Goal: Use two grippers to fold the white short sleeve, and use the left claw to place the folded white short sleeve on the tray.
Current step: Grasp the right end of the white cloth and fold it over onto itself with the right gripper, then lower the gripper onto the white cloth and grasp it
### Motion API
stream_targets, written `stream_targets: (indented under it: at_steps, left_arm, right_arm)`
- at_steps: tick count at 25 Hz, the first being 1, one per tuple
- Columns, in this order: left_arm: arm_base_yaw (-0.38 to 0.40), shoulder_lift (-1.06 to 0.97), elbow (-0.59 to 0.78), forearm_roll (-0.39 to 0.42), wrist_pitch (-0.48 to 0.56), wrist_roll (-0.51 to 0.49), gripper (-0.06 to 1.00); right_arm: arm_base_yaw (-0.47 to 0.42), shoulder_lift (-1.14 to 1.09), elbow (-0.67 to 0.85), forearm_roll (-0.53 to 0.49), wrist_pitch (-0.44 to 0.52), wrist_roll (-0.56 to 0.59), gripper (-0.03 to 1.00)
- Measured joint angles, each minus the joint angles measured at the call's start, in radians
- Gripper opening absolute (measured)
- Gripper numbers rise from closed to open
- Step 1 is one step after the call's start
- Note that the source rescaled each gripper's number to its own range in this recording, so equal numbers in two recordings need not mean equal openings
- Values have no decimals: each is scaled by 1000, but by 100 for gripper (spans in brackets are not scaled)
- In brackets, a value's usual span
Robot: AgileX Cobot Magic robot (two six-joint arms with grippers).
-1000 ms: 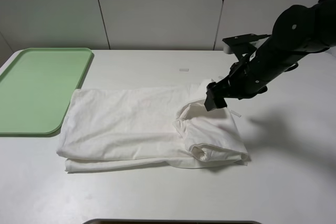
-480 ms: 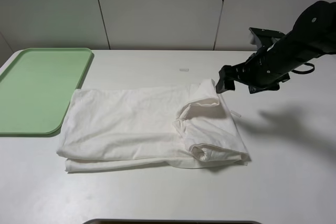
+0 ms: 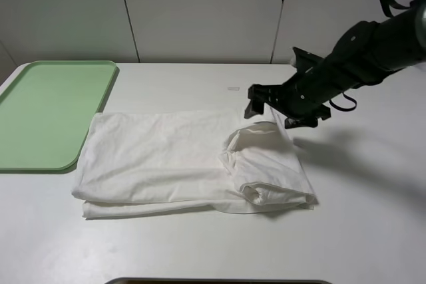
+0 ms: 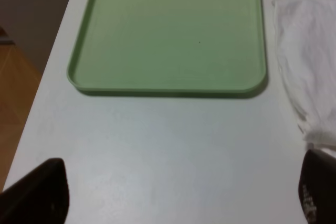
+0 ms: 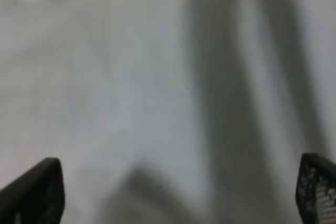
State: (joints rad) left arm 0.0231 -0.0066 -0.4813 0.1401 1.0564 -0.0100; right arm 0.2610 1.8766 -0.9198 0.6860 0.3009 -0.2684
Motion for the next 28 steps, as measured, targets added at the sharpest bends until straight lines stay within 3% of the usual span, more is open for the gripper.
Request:
stream_targets:
  at_steps: [3,4,13,18,24,25,28]
  left_arm:
    - [0,0,0,0,0,0,86]
    - [0,0,0,0,0,0,86]
    - [0,0,0,0,0,0,86]
    - [0,0,0,0,0,0,86]
    - [0,0,0,13,0,0,86]
    - [0,0,0,13,0,0,86]
    - [0,0,0,14,-1,0,86]
  right_arm:
    - [46,2,-32,9,2,0,96]
    - [137,3,-134,6,2,0,96]
    - [329,51,-349,-4,5,-40,96]
    - [347,73,-374,-20,17,-70,96]
    - [321,77,-377,-150,145,-62,96]
    - [280,72,-377,-253,215,16,96]
    - [256,58,-377,-290,251,66,96]
